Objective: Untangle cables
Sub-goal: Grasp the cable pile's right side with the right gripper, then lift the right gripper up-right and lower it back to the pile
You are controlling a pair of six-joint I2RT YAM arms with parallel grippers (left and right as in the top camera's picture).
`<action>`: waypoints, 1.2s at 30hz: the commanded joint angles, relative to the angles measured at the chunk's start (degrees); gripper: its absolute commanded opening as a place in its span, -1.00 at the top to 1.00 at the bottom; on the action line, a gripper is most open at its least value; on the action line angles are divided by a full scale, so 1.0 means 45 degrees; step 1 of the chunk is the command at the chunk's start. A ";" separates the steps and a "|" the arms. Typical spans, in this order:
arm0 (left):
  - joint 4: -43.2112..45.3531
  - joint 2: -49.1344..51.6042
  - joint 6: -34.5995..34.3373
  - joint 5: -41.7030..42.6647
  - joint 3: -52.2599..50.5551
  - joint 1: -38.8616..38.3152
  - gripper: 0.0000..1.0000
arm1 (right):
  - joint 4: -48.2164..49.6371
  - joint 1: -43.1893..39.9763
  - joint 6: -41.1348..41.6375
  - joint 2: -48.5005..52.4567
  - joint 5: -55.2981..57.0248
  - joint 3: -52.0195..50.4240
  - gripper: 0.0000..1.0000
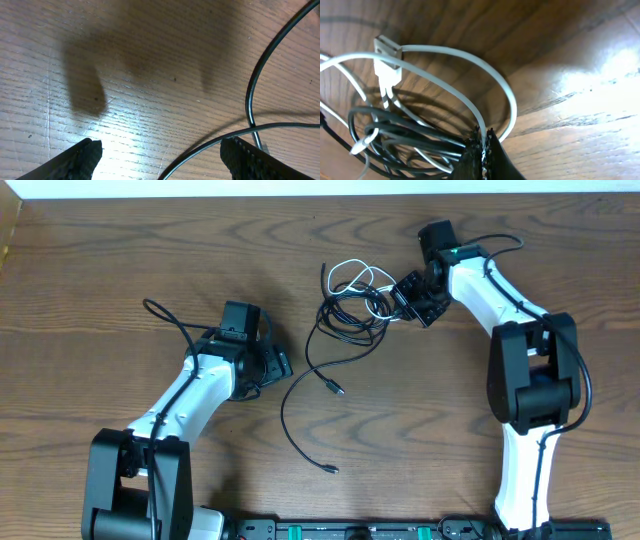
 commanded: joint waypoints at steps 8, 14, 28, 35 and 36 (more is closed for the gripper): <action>-0.0034 0.0068 0.0029 -0.0170 -0.0039 0.0039 -0.65 | -0.0019 -0.0068 -0.3293 -0.3366 0.0646 -0.0112 0.97; -0.0034 0.0068 0.0029 -0.0170 -0.0039 0.0039 -0.65 | -0.0243 -0.0068 -0.4459 -0.4575 0.1195 -0.0112 0.97; -0.0034 0.0068 0.0029 -0.0175 -0.0039 0.0039 -0.65 | -0.1763 -0.0078 -0.4323 -0.5901 0.1588 -0.0189 0.15; -0.0034 0.0068 0.0029 -0.0170 -0.0039 0.0039 -0.65 | -0.1792 0.0486 -0.1423 -0.4697 0.1588 -0.1307 0.46; -0.0034 0.0068 0.0029 -0.0170 -0.0039 0.0039 -0.65 | -0.1651 0.0534 -0.0782 -0.4493 0.1588 -0.1520 0.48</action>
